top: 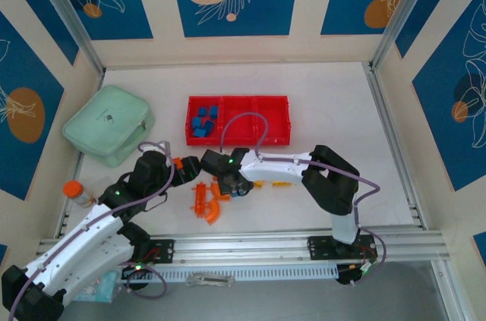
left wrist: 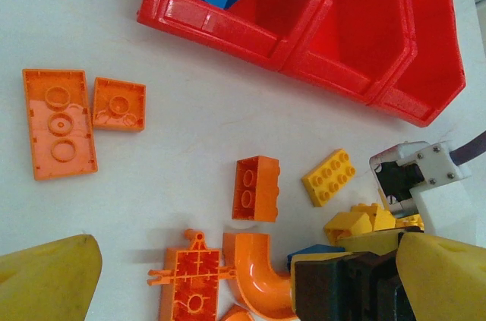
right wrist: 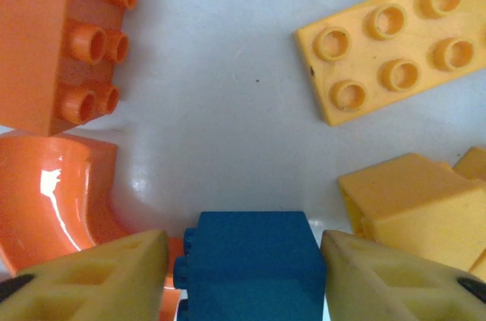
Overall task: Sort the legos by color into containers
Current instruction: Pick up the lego from the bottom-center of the table, then place the lego in the container.
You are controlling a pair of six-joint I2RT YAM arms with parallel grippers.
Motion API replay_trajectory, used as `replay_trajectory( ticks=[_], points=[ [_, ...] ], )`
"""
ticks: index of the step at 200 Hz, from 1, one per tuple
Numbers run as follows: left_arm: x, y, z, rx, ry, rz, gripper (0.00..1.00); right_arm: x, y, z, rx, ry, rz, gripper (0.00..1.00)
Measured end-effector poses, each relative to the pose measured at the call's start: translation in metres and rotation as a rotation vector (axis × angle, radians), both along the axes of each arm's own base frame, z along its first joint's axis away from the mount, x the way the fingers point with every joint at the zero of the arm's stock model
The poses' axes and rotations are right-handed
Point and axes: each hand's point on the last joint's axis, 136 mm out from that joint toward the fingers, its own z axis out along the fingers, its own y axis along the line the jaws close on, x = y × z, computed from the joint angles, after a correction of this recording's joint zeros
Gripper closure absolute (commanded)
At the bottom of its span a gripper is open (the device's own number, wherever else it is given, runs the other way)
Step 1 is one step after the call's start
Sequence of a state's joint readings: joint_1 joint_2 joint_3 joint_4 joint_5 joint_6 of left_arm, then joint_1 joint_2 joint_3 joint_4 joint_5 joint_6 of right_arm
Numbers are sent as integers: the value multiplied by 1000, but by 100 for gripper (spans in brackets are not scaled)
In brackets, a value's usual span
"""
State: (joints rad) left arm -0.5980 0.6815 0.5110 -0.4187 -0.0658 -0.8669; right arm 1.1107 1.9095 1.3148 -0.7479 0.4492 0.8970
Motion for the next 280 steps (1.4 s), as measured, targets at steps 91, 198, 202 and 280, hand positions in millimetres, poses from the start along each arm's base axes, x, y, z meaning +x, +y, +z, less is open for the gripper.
replay_trajectory(
  ticks=[91, 198, 202, 280],
  points=[
    [-1, 5, 4, 1, -19, 14, 1, 1, 1, 8, 11, -14, 22, 58],
    [6, 20, 28, 54, -71, 54, 1, 79, 21, 106, 180, -240, 59, 58],
    [7, 21, 29, 55, -74, 58, 1, 85, 24, 109, 187, -251, 61, 58],
    [18, 43, 32, 86, -66, 125, 1, 167, 74, 95, 203, -327, 128, 58]
  ],
)
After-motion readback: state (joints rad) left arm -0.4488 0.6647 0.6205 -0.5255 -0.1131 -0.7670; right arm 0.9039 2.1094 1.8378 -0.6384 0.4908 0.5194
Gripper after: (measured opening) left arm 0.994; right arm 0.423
